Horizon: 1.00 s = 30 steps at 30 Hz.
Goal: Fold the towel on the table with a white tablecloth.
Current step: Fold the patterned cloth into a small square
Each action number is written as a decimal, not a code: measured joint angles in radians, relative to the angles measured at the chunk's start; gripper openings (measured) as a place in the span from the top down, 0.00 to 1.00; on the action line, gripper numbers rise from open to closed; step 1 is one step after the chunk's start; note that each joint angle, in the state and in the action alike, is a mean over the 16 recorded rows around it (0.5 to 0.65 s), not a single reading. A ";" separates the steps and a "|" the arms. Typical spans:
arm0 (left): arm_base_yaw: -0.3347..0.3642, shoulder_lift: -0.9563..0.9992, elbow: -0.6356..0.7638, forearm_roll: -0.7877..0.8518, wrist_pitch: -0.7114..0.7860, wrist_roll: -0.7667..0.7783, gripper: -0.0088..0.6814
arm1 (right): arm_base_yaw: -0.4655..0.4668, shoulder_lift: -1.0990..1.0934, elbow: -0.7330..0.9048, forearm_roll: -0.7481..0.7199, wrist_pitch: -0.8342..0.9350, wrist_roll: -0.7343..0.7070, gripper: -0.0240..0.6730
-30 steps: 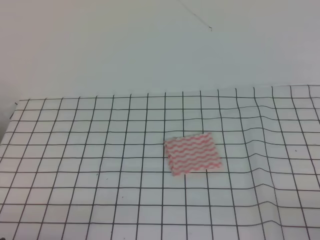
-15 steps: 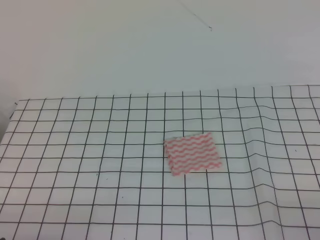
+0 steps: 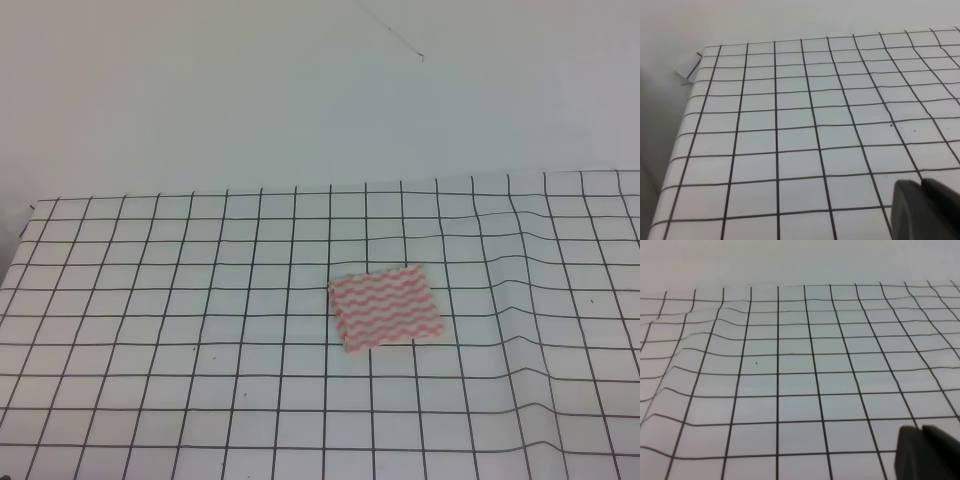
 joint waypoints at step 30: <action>0.000 0.001 0.000 0.000 -0.001 0.000 0.99 | 0.000 0.000 0.000 0.000 0.000 -0.002 0.97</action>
